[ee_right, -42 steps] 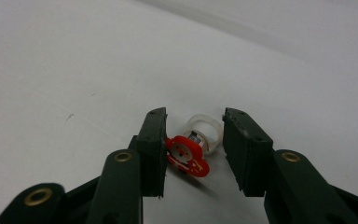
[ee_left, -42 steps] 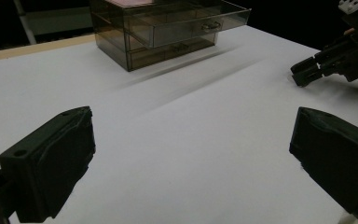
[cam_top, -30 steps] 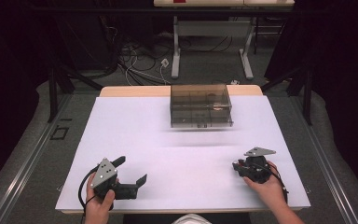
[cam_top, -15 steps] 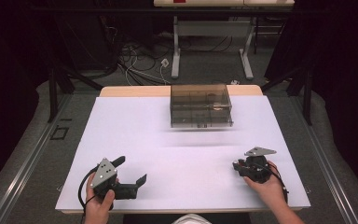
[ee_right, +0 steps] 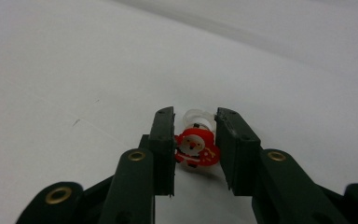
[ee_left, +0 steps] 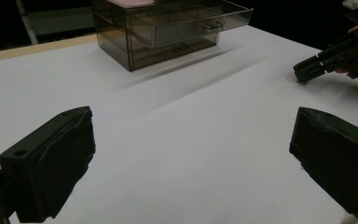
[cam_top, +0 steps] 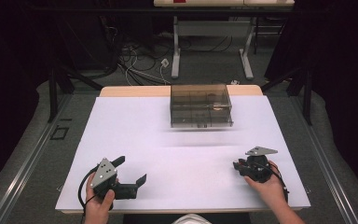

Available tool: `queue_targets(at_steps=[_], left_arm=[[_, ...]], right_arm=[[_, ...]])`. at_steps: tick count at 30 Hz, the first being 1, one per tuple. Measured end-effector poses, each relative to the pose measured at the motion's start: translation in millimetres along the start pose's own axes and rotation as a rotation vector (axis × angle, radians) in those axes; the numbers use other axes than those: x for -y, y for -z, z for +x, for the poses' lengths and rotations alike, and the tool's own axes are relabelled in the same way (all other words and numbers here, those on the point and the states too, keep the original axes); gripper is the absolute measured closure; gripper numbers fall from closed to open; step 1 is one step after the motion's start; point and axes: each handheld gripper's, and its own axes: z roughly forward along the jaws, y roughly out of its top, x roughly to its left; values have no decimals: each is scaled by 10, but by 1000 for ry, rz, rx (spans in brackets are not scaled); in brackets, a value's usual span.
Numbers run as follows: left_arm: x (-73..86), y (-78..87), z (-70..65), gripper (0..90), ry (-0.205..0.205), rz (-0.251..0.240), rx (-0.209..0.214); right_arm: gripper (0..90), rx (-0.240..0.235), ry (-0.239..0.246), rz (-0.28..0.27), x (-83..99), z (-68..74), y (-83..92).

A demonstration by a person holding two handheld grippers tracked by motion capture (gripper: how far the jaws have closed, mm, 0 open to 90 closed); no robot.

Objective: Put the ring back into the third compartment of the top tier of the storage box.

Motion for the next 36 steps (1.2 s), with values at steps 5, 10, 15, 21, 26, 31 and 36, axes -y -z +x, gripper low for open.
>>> queue_targets(at_steps=[5, 10, 15, 21, 26, 31, 36], left_arm=[[0, -1, 0, 2, 0, 1, -1], [0, 0, 1, 2, 0, 0, -1], [1, -1, 1, 2, 0, 0, -1], [1, -1, 1, 2, 0, 0, -1], [1, 1, 1, 2, 0, 0, -1], [0, 0, 1, 2, -1, 0, -1], [1, 1, 2, 2, 0, 0, -2]], right_arm=[[685, -7, -10, -7, -7, 2, 15], [687, -3, 4, -12, -12, -2, 22], [688, -6, 8, -22, -18, -5, 34], [690, -8, 3, -32, -24, -7, 50], [691, -11, 3, -43, -30, -13, 68], [692, -13, -5, -62, -41, -16, 94], [693, -14, -5, -70, -48, -17, 116]])
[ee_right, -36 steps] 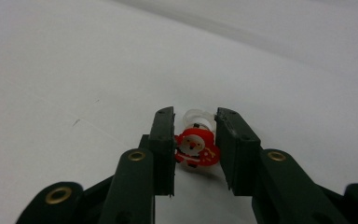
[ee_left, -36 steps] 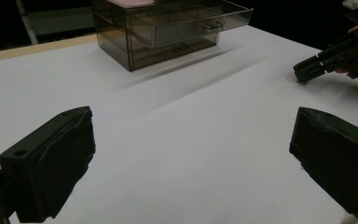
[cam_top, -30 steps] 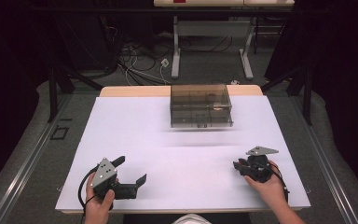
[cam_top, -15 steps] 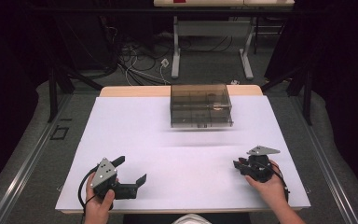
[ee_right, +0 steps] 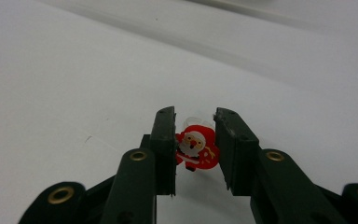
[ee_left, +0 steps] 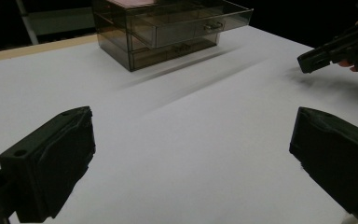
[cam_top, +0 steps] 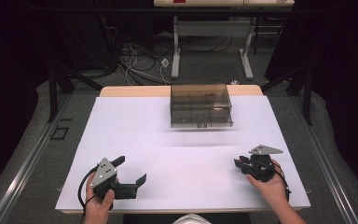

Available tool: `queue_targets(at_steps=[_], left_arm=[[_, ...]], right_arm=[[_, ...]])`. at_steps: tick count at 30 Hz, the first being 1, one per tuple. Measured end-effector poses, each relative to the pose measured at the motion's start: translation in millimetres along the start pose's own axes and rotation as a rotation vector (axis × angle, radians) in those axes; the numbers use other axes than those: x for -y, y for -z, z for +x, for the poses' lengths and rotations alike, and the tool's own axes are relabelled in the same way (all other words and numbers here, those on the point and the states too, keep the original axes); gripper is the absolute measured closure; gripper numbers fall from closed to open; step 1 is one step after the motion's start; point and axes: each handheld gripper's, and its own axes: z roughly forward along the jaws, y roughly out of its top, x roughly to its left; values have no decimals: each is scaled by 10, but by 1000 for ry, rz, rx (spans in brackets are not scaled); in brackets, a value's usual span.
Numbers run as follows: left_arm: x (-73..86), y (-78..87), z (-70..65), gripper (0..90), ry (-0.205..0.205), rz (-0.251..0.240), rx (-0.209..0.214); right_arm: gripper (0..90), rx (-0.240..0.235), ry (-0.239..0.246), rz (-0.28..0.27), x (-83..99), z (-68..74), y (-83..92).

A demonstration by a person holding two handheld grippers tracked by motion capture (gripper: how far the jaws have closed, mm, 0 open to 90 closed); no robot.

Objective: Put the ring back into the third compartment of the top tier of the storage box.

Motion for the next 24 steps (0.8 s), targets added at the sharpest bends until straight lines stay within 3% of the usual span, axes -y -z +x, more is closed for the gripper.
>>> queue_targets(at_steps=[9, 24], left_arm=[[0, 1, 2, 2, 0, -1, -1], [0, 0, 4, 2, 0, 1, -5]], right_arm=[[695, 0, 1, -34, -58, 10, 79], [702, -22, -7, -45, -130, 2, 143]])
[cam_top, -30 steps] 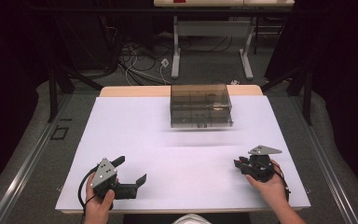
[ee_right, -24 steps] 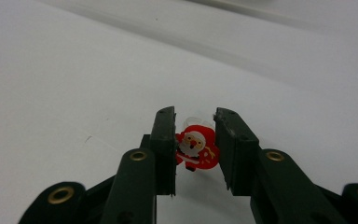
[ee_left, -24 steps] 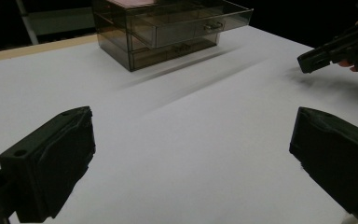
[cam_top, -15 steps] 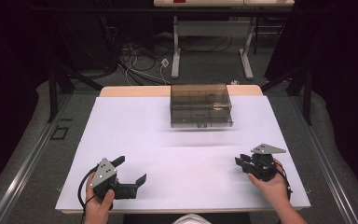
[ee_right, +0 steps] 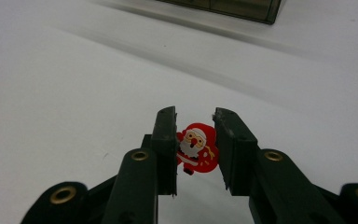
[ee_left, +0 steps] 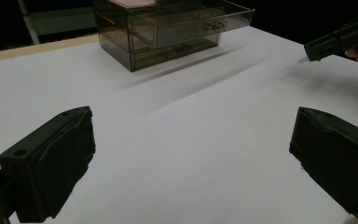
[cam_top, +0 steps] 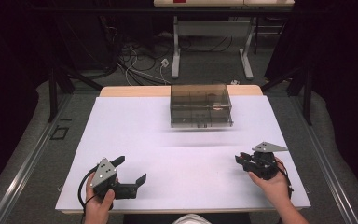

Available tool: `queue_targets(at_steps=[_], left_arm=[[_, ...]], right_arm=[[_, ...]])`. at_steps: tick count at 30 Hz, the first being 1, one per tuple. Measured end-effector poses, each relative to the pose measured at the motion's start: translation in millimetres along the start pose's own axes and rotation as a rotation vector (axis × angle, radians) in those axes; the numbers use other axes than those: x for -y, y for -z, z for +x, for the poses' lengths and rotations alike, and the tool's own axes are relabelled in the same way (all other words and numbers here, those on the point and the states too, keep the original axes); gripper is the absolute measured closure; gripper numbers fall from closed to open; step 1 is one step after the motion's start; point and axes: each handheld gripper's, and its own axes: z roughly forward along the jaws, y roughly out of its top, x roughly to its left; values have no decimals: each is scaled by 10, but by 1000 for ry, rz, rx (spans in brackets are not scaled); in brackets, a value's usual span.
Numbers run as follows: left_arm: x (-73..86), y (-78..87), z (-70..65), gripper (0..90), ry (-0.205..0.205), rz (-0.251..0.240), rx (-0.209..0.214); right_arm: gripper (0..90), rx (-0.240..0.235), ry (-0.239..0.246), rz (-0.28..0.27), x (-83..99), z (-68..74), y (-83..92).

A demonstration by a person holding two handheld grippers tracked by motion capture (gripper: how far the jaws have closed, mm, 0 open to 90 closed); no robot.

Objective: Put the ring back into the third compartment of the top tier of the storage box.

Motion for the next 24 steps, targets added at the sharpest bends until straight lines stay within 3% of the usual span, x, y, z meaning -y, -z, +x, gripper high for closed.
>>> queue_targets(at_steps=[24], left_arm=[[2, -3, 3, 2, 2, 0, -8]], right_arm=[[703, -23, 30, -1, -510, -34, 66]])
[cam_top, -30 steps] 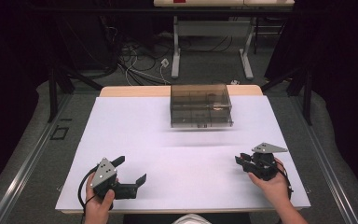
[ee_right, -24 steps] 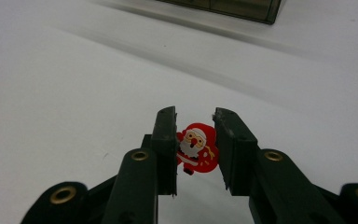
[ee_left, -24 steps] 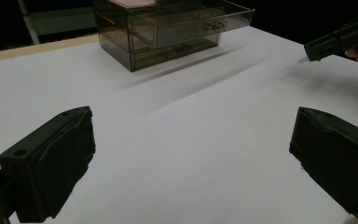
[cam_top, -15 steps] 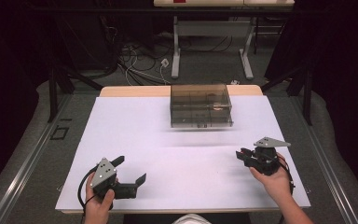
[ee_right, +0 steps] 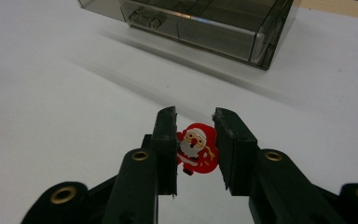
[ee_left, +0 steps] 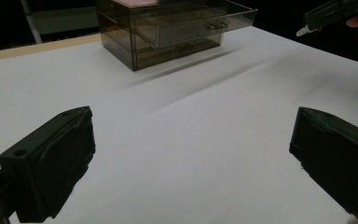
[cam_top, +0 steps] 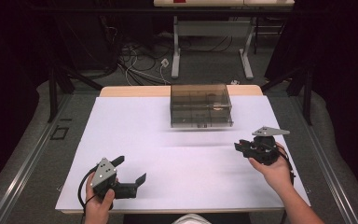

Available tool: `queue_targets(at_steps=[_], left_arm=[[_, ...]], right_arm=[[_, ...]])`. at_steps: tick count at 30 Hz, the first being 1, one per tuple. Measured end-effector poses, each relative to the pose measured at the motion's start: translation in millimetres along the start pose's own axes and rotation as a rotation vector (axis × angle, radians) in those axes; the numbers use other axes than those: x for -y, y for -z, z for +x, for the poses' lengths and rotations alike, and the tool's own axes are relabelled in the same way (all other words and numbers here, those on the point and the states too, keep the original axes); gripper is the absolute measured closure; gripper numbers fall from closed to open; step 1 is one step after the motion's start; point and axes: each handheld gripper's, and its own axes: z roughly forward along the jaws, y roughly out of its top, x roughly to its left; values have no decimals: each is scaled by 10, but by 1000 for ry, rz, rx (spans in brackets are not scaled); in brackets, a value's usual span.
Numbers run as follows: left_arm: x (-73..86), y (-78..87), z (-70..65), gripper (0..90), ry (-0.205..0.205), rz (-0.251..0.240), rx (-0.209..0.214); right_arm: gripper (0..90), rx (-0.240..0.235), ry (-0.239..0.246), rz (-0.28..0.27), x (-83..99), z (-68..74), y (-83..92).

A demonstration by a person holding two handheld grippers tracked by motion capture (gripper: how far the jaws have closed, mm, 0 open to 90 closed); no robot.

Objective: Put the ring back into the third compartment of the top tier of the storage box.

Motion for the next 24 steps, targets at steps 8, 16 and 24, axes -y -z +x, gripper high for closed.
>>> queue_targets(at_steps=[8, 16, 24], left_arm=[[1, -2, 1, 2, 2, 0, 1], [0, -2, 1, 2, 0, 0, 0], [0, 0, 4, 2, 1, 0, 1]], right_arm=[[703, -3, 4, -12, -221, 5, 53], [703, -7, -12, -12, -446, 33, 75], [703, 2, 2, 5, -653, 90, 38]])
